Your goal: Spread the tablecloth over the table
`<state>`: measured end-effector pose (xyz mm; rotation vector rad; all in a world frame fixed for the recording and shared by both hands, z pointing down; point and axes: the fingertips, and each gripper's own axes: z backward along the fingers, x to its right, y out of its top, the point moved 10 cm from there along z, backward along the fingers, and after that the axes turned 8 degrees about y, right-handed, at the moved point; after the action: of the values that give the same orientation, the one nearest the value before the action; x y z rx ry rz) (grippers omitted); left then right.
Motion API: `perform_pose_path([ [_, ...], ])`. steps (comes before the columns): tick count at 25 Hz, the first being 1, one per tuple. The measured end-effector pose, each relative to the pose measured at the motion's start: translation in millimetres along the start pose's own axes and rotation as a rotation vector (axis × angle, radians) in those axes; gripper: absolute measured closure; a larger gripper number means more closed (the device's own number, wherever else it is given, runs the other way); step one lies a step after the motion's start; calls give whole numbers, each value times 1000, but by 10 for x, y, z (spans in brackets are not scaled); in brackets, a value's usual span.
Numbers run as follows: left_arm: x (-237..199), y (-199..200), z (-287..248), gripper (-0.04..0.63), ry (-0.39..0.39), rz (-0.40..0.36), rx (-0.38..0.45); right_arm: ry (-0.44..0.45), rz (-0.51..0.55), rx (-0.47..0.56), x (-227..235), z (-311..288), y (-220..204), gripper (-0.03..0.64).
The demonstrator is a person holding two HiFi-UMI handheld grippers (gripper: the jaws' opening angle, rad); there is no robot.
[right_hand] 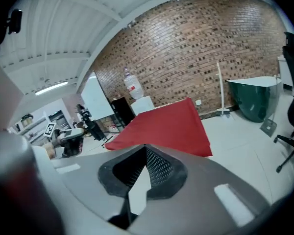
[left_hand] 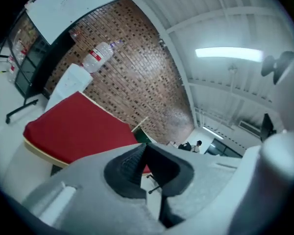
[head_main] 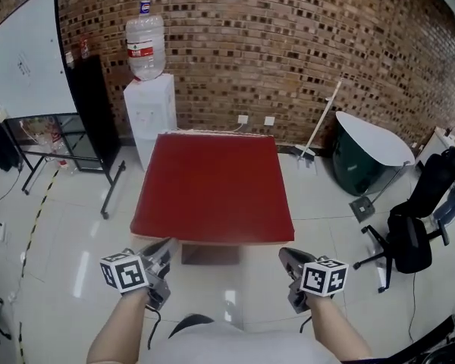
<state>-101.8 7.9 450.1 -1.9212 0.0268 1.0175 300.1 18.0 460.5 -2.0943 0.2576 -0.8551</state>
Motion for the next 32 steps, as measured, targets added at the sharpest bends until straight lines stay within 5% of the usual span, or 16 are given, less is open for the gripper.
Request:
perform_pose_path([
  [5, 463, -300, 18, 594, -161, 8, -77, 199, 39, -58, -545, 85, -183, 615],
  [11, 707, -679, 227, 594, -195, -15, -154, 249, 9, -70, -835, 319, -557, 615],
  [16, 835, -938, 945, 594, -190, -34, -188, 287, 2, -63, -1485, 478, -999, 615],
  [24, 1197, -1402, 2315, 594, -165, -298, -270, 357, 81, -48, -2917, 1005, -1773, 615],
  [32, 1585, -1647, 3026, 594, -190, -399, -276, 378, 125, -3, -3626, 1484, -2079, 615],
])
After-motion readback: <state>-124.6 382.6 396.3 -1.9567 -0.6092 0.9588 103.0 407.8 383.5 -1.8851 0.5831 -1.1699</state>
